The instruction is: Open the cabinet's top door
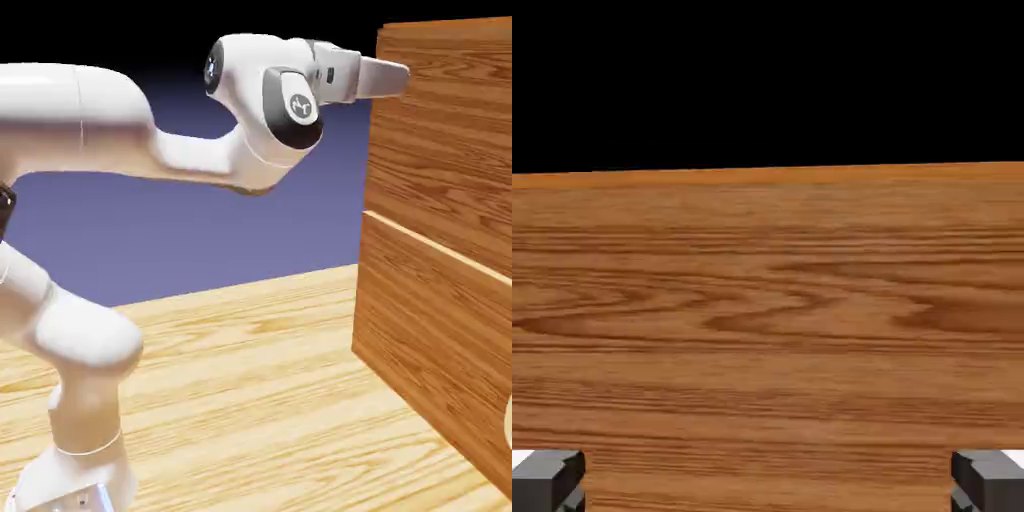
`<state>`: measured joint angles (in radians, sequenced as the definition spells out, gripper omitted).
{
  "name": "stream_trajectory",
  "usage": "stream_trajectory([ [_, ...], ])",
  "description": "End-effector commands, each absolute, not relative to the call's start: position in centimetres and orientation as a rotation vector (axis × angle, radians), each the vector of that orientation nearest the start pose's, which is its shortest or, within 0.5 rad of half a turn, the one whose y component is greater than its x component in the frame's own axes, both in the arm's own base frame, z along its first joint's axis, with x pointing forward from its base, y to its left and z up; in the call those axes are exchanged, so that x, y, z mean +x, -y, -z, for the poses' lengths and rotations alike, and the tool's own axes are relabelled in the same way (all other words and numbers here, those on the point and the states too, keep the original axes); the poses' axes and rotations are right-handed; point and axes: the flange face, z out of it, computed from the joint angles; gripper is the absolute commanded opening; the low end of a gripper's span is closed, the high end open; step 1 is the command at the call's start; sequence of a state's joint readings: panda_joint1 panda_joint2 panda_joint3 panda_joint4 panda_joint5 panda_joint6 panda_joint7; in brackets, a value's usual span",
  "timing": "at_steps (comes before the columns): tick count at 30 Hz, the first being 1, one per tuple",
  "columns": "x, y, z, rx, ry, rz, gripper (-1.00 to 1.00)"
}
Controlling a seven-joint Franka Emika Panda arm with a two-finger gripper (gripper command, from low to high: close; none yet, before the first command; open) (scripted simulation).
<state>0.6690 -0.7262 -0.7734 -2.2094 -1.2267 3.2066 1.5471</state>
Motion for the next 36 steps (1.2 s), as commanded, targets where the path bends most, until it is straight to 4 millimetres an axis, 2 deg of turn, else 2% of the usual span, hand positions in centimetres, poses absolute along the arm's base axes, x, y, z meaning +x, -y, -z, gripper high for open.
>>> stream_trajectory([
  [1, 39.6, 9.4, -72.2, -1.753, -0.632, 1.668, 0.00],
  [7, 40.5, 14.1, -72.5, -1.672, -0.622, 1.718, 0.00],
  [14, 42.5, 19.7, -70.3, -1.635, -0.630, 1.750, 0.00],
  [20, 45.0, 24.4, -66.4, -1.657, -0.651, 1.757, 0.00],
  [27, 48.3, 29.5, -59.8, -1.747, -0.688, 1.740, 0.00],
  [28, 48.7, 30.0, -58.9, -1.762, -0.693, 1.736, 0.00],
  [29, 48.7, 30.0, -58.9, -1.762, -0.693, 1.736, 0.00],
  [35, 53.7, 29.9, -58.9, -1.762, -0.693, 1.736, 0.00],
  [36, 53.7, 29.9, -58.9, -1.762, -0.693, 1.736, -1.00],
])
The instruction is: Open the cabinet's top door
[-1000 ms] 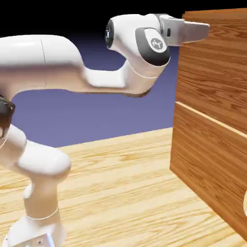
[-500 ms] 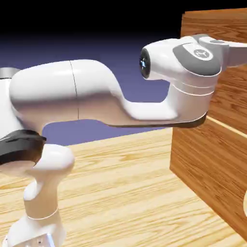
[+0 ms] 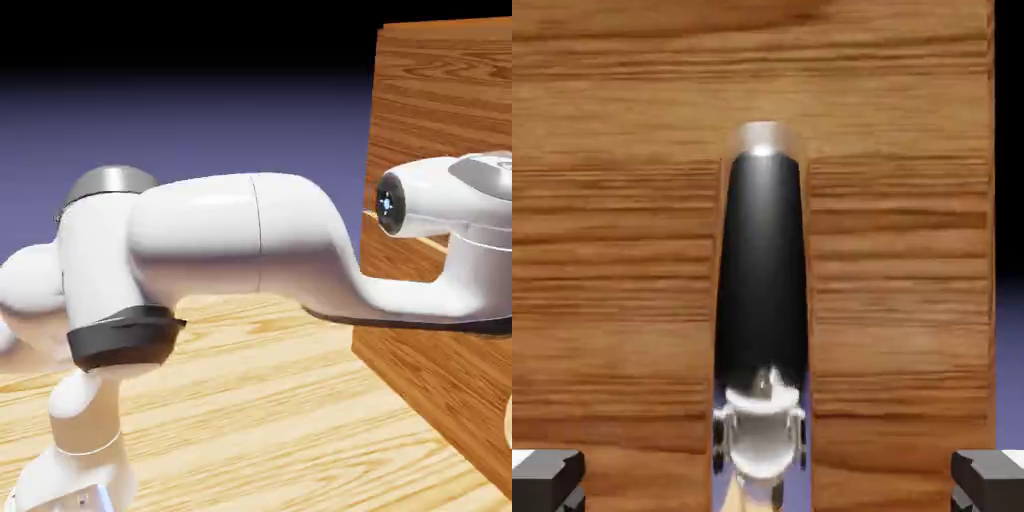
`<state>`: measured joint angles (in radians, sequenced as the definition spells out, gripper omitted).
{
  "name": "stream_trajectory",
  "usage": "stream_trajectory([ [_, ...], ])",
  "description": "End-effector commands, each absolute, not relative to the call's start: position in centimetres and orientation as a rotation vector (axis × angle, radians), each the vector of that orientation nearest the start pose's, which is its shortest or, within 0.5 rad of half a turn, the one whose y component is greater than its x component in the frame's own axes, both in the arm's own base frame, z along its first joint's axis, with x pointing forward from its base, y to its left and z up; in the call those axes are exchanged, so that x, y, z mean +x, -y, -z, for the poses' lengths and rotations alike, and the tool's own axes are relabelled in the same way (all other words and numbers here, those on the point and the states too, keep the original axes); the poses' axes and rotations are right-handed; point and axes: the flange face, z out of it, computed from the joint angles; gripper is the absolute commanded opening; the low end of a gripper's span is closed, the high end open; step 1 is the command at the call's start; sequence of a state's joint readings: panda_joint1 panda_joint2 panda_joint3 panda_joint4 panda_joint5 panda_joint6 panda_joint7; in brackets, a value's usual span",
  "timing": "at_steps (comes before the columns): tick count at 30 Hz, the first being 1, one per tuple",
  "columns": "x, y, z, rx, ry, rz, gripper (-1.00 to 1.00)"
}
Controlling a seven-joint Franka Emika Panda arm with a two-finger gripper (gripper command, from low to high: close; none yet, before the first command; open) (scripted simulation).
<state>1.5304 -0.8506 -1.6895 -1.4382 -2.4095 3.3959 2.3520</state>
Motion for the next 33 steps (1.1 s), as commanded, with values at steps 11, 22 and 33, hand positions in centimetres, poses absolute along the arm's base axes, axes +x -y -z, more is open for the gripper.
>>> stream_trajectory([
  [11, 47.3, 27.8, -58.9, -1.752, -0.824, 1.821, -1.00],
  [22, 39.3, 23.8, -58.9, -1.727, -1.001, 1.929, -1.00],
  [33, 31.3, 17.8, -58.9, -1.685, -1.203, 2.042, -1.00],
])
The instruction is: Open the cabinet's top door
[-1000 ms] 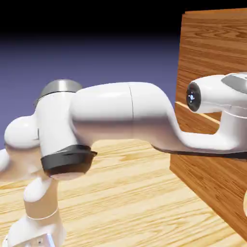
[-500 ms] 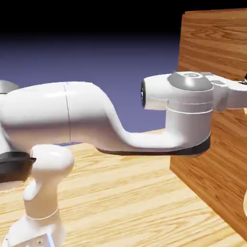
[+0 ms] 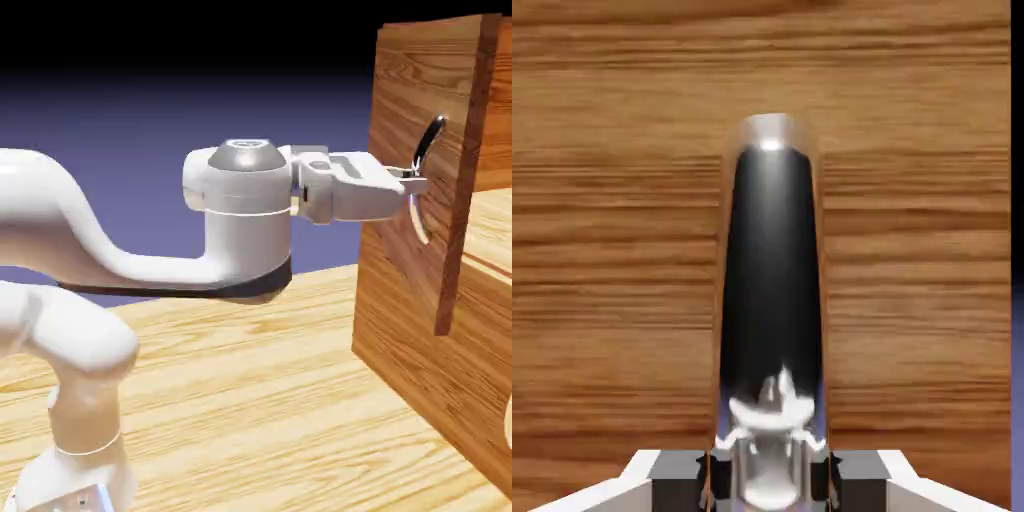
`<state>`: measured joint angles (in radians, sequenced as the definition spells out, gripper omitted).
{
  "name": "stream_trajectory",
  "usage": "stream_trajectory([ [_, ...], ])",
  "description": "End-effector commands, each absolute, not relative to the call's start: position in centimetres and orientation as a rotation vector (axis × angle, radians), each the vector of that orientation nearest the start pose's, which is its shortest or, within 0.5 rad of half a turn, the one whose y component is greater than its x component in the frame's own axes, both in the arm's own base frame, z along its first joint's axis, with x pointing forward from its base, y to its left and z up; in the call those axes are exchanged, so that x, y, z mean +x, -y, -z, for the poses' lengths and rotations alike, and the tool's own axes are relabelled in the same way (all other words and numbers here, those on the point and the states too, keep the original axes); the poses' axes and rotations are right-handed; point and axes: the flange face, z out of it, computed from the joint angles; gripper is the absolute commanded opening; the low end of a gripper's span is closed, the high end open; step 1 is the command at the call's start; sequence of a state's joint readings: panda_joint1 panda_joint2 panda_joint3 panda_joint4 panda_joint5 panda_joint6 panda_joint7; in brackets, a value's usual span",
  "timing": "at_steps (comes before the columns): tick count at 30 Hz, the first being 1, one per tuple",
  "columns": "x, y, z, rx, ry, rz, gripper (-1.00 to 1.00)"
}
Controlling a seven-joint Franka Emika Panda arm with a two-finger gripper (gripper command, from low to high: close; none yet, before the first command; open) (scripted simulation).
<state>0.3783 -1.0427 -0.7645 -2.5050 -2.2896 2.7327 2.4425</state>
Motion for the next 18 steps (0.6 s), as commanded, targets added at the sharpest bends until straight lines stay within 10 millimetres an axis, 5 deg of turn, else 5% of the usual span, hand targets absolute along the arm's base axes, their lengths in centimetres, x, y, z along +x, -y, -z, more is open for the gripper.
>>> stream_trajectory([
  [1, 30.6, 17.1, -58.9, -1.680, -1.224, 2.053, -1.00],
  [18, 20.7, 4.3, -58.9, -1.571, -1.571, 2.221, -1.00],
])
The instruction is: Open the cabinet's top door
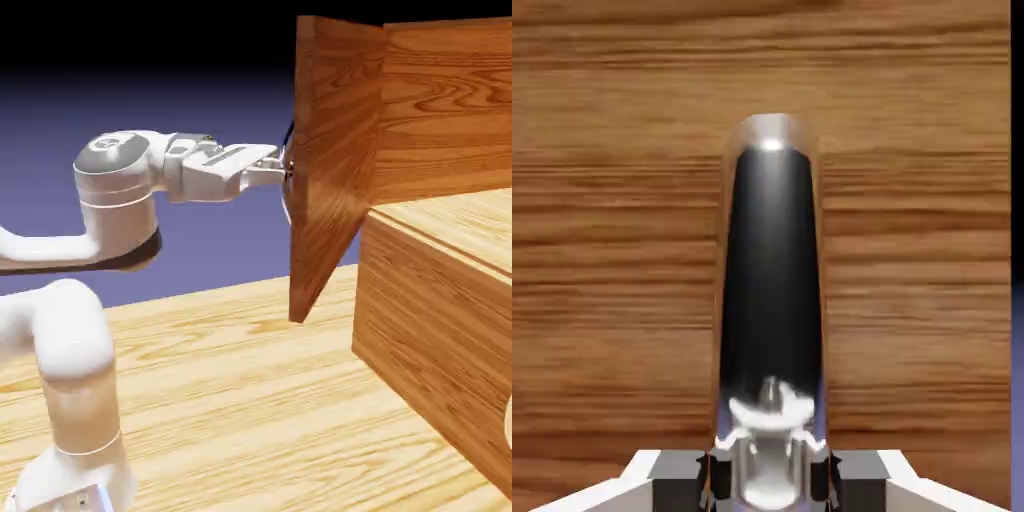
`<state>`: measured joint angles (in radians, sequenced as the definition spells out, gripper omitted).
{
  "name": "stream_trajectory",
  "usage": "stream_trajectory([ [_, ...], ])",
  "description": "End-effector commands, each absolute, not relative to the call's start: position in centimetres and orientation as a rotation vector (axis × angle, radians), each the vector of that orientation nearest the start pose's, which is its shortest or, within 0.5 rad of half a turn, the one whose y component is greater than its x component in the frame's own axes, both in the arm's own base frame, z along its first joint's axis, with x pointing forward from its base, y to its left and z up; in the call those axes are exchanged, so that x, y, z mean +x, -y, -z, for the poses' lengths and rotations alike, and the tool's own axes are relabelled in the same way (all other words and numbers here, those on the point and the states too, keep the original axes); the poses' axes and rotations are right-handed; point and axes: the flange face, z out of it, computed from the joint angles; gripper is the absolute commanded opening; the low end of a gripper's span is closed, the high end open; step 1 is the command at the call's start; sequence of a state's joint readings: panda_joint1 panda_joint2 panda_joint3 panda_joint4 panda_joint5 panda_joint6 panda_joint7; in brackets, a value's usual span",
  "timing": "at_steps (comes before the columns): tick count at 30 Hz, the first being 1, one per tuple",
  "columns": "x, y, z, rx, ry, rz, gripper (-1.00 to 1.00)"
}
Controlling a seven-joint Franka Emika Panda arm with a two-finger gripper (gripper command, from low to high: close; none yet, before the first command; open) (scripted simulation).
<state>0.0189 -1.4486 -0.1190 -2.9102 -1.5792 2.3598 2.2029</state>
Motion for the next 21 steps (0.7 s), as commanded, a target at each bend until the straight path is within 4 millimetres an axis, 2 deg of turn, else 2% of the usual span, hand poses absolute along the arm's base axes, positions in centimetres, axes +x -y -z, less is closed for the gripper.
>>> stream_trajectory([
  [1, 20.3, 3.5, -58.9, -1.564, -1.588, 2.229, -1.00],
  [13, 16.7, -4.9, -58.9, -1.478, -1.791, 2.312, -1.00],
  [21, 15.0, -12.1, -58.9, -1.395, -1.957, 2.371, -1.00],
])
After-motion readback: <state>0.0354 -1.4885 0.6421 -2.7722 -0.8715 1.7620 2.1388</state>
